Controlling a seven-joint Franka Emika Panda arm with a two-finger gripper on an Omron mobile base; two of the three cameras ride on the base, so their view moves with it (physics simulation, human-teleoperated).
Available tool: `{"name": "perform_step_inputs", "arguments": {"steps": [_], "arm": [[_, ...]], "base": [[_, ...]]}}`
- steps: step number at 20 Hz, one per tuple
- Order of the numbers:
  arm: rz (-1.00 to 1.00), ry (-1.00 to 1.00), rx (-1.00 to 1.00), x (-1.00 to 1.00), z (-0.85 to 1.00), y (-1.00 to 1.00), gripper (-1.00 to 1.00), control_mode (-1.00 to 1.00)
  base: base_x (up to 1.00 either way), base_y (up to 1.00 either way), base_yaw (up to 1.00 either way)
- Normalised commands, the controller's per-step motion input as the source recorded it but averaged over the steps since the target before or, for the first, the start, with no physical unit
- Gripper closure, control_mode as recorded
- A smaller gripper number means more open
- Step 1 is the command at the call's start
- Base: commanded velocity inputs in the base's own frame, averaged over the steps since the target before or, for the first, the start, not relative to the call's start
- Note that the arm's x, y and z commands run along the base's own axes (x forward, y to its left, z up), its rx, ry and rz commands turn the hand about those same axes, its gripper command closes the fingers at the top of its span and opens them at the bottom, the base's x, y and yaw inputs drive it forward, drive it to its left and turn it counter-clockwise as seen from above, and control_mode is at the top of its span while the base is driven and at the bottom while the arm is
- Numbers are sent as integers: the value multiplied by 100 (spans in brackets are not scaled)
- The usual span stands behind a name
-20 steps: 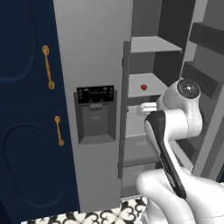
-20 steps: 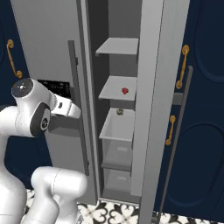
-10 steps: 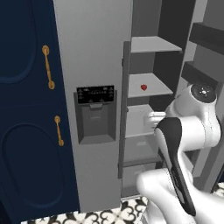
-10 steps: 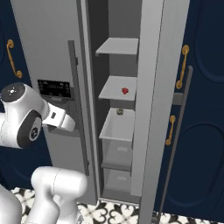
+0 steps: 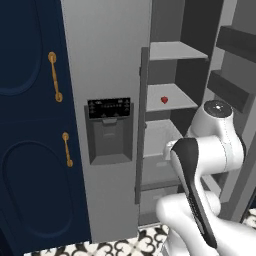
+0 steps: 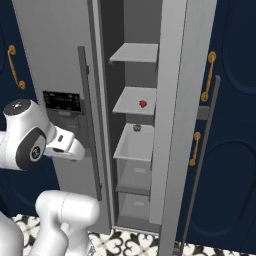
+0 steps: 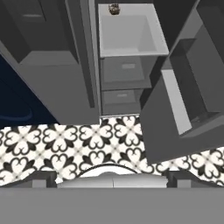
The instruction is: Take the strawberry from the fridge and place it on top of the pancake, located on the dining counter.
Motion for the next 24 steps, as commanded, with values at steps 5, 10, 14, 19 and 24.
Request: {"name": "perform_step_inputs", "arguments": {"steps": [5, 10, 14, 19, 24], "arm": [[0, 0, 0, -2, -16, -1, -100, -100], [-4, -2, 0, 0, 0, 0, -100, -100], [-7, -5, 1, 0, -1, 0, -100, 100], [0, 0, 0, 0, 0, 0, -100, 100], [0, 0, 0, 0, 0, 0, -100, 100]], "base": [[0, 0, 0], [0, 0, 0], [0, 15, -29], [5, 33, -37], [60, 22, -12]]}}
